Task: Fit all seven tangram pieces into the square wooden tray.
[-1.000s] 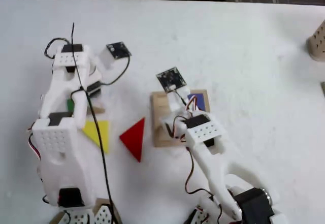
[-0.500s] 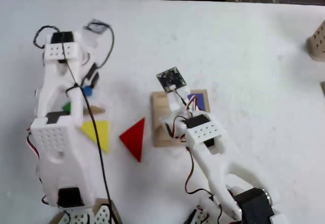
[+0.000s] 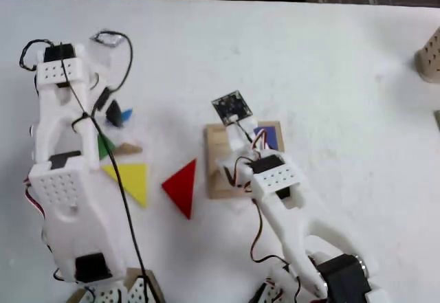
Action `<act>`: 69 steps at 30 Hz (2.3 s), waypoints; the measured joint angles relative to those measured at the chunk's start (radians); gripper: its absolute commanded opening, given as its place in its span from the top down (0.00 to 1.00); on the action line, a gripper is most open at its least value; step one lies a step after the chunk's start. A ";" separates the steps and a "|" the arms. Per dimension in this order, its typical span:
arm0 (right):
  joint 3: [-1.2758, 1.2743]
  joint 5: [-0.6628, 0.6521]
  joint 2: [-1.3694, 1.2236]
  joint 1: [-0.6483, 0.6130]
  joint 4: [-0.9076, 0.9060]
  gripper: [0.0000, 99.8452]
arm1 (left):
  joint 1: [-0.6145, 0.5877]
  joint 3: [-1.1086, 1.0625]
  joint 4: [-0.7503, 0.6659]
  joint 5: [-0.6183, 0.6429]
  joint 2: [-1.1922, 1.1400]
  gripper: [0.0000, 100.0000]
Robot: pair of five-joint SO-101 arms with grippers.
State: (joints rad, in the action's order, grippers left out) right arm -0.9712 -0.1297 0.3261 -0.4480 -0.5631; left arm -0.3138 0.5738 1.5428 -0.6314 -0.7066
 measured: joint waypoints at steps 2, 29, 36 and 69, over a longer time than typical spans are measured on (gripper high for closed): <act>0.000 0.000 0.000 0.000 0.000 0.96 | 0.000 0.000 -0.046 -0.127 0.000 0.76; 0.000 0.000 0.000 0.000 0.000 0.96 | 0.068 0.025 -0.207 -0.400 -0.158 0.77; 0.000 0.000 0.000 0.000 0.000 0.96 | 0.068 0.035 -0.207 -0.400 -0.170 0.77; 0.000 0.000 0.000 0.000 0.000 0.96 | 0.066 0.121 -0.035 -0.414 -0.204 0.94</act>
State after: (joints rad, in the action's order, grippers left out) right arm -0.9712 -0.1297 0.3261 -0.4480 -0.5631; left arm -0.2478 0.6951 1.5075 -1.0457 -0.9106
